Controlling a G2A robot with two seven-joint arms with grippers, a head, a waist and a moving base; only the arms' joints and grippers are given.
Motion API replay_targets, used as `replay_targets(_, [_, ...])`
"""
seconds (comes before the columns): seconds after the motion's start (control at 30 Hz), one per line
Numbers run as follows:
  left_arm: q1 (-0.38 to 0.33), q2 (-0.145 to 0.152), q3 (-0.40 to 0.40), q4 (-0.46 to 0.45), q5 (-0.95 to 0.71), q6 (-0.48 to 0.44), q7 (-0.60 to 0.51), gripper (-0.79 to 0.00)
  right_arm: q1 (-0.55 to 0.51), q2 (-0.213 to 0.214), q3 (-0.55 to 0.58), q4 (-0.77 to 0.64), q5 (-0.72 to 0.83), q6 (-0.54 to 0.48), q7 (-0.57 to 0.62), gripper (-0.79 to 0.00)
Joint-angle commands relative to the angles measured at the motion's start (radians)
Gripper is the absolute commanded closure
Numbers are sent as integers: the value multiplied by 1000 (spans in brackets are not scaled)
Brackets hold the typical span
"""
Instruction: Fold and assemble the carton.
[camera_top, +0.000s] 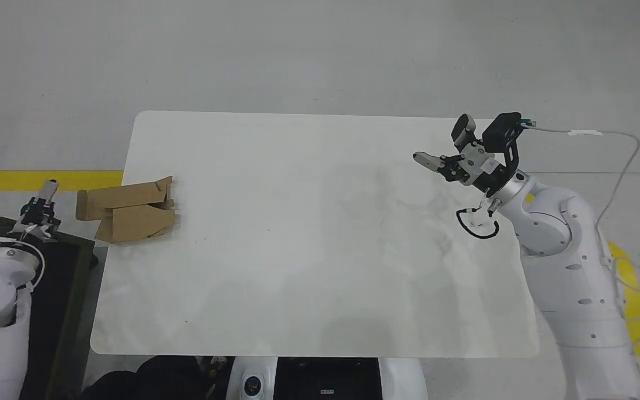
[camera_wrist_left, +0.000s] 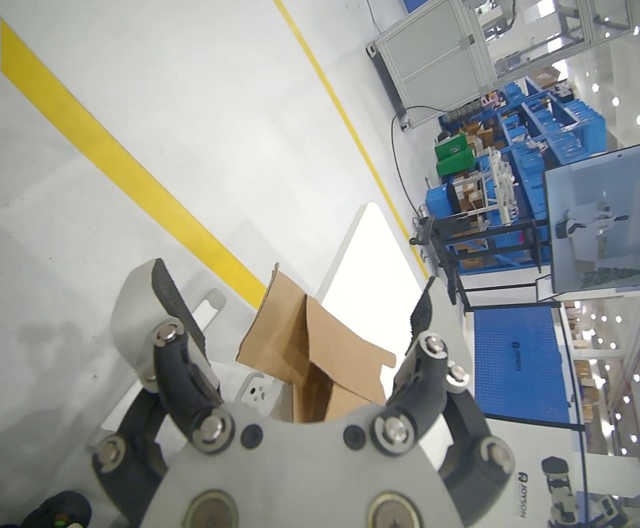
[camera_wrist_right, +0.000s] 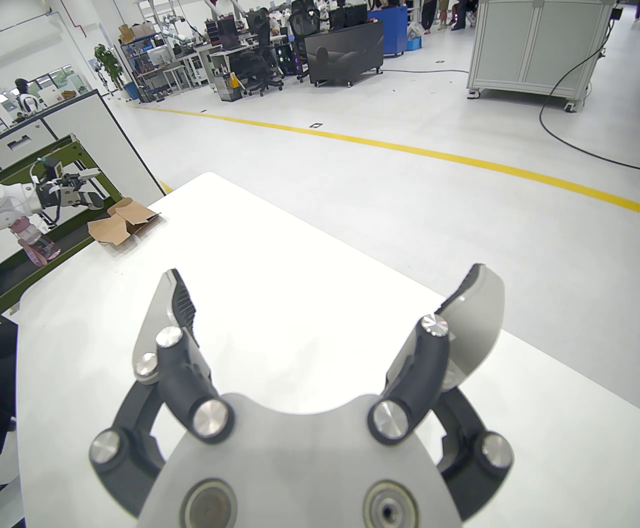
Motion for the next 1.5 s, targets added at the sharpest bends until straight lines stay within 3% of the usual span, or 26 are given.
replay_targets(0.0, [7,0,10,-12,46,2,7,-785,0,0,0,0,0,0,0,-785])
replay_targets(0.4, [-16,-13,52,2,27,24,-21,-785,0,0,0,0,0,0,0,-785])
replay_targets(0.9, [-27,-16,50,3,0,23,-17,-785,0,0,0,0,0,0,0,-785])
replay_targets(0.97, [-30,-21,45,4,-60,41,-28,-785,0,0,0,0,0,0,0,-785])
replay_targets(1.2, [-38,-28,16,110,-193,92,-77,-785,0,0,0,0,0,0,0,-785])
replay_targets(1.47, [-78,-41,36,237,-299,53,-136,-785,0,0,0,0,0,0,0,-785])
